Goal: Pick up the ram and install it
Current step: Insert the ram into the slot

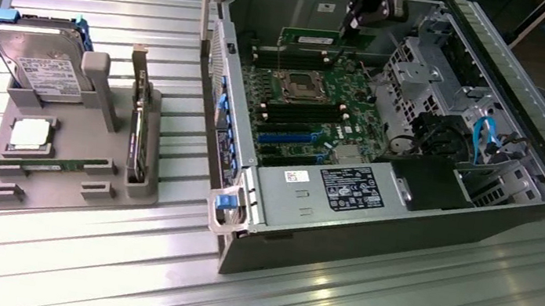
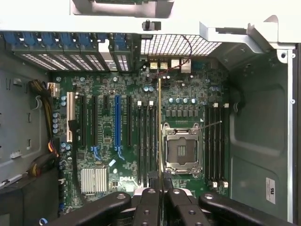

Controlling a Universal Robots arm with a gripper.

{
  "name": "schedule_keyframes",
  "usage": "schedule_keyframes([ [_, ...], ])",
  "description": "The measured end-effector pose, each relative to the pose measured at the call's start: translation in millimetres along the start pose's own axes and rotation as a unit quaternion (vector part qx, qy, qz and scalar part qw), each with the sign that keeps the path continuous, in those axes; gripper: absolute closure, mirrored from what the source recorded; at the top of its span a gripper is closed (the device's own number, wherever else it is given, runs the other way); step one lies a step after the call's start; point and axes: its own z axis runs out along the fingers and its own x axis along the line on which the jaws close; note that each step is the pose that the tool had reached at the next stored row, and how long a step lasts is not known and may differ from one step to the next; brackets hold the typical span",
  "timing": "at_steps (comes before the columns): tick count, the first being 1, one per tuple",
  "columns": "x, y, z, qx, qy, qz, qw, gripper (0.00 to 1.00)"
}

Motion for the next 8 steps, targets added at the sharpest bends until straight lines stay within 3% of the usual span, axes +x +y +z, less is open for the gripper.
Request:
schedule_keyframes([
  [8,0.9,-0.7,12.6,-0.0007,0.0005,-0.011,0.9999,0.88],
])
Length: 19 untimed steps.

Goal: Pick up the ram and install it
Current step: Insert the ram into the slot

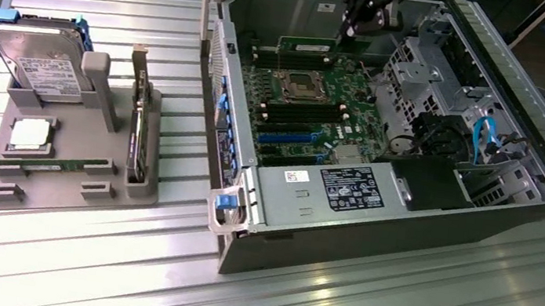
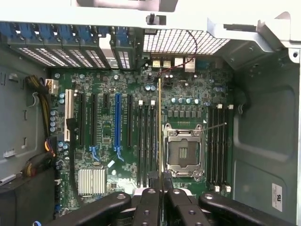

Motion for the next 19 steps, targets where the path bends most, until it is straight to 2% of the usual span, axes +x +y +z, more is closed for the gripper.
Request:
schedule_keyframes([
  [19,2.6,-1.8,38.7,-0.0009,0.0005,-0.013,0.9999,0.88],
])
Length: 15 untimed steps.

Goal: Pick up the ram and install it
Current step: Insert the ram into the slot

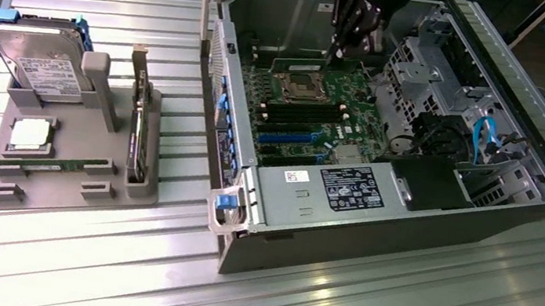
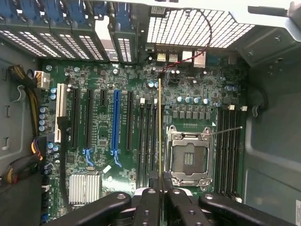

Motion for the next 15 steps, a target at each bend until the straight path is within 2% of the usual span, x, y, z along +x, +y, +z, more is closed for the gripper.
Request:
schedule_keyframes([
  [15,2.4,-4.5,34.2,-0.0003,0.0003,-0.005,1.0000,0.88],
])
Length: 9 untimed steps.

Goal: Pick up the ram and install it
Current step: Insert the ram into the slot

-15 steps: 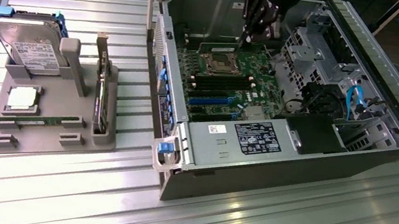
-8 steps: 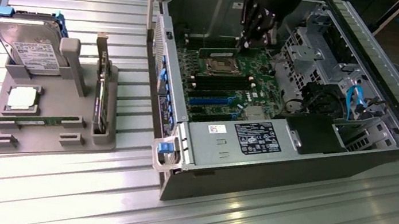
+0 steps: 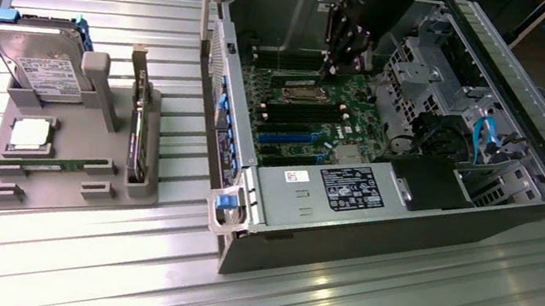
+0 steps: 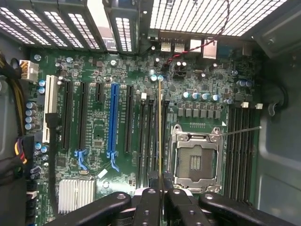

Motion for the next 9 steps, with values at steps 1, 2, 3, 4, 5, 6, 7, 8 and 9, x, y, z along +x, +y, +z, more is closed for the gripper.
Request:
schedule_keyframes([
  [1,0.2,-0.4,3.3,0.0000,0.0000,0.000,1.0000,0.88],
  [2,0.4,-0.6,5.9,0.0000,0.0001,-0.001,1.0000,0.88],
  [3,0.6,-0.7,8.1,0.0000,0.0002,-0.001,1.0000,0.88],
  [4,0.6,-0.8,9.8,-0.0001,0.0002,-0.001,1.0000,0.88],
  [5,0.8,-0.9,11.4,-0.0001,0.0002,-0.001,1.0000,0.88],
  [6,0.9,-0.9,13.0,-0.0001,0.0002,-0.001,1.0000,0.88],
  [7,1.0,-1.1,14.8,-0.0001,0.0002,-0.001,1.0000,0.88],
  [8,1.2,-1.3,17.3,-0.0001,0.0003,-0.001,1.0000,0.88],
  [9,1.3,-1.4,18.5,-0.0001,0.0002,-0.001,1.0000,0.88],
])
